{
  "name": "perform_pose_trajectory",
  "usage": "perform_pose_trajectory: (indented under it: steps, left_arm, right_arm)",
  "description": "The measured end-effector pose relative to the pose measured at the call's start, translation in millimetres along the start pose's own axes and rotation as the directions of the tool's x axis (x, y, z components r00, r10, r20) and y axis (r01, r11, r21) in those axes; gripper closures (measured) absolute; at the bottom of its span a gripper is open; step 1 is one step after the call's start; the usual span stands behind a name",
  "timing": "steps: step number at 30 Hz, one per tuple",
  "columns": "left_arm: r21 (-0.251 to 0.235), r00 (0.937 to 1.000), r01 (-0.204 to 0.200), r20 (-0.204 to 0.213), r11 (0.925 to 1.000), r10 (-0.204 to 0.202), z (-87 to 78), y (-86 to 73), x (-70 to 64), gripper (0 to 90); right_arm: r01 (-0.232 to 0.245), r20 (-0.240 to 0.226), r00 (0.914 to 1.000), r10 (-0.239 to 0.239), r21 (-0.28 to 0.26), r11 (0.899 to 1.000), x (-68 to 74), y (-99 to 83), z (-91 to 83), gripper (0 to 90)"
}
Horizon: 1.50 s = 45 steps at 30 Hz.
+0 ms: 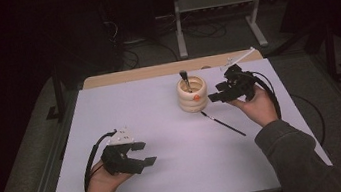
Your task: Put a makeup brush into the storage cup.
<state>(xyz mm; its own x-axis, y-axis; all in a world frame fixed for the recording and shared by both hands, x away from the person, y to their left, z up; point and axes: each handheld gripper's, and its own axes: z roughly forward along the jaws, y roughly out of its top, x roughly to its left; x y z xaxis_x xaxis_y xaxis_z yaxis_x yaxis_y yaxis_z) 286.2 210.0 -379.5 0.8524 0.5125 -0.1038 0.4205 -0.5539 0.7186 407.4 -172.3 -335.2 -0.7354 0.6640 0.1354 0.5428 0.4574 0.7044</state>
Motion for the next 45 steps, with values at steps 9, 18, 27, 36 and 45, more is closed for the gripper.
perform_pose_trajectory:
  steps: [9, 18, 27, 36, 45]
  left_arm:
    - [0.001, 1.0, 0.003, 0.0, 1.0, -0.003, 1.9, 0.2, -1.9, 33.5]
    - [-0.003, 1.0, 0.002, -0.004, 1.0, -0.002, 2.0, 0.2, -2.9, 33.5]
    - [-0.01, 1.0, 0.002, -0.004, 0.9999, -0.002, 1.5, -0.4, -1.8, 33.5]
    - [-0.014, 1.0, 0.008, -0.003, 0.9999, -0.008, 1.6, -0.2, -2.9, 33.5]
    - [-0.001, 0.9999, 0.012, -0.001, 0.9999, -0.013, 3.9, -0.7, -3.3, 33.5]
  right_arm:
    - [-0.001, 0.01, 0.9999, 0.001, 0.025, 1.0, -0.8, -18.6, -3.1, 43.9]
    - [0.005, 0.018, 0.9998, -0.006, 0.054, 0.999, -0.7, -30.8, -1.6, 44.6]
    - [-0.007, 0.029, 0.9996, 0.005, 0.087, 0.996, 0.1, -43.7, 4.3, 46.7]
    - [-0.018, 0.044, 0.9989, 0.013, 0.099, 0.995, 2.9, -52.2, 8.1, 47.9]
    - [-0.047, 0.052, 0.9977, 0.042, 0.097, 0.994, 1.8, -68.5, 12.4, 49.2]
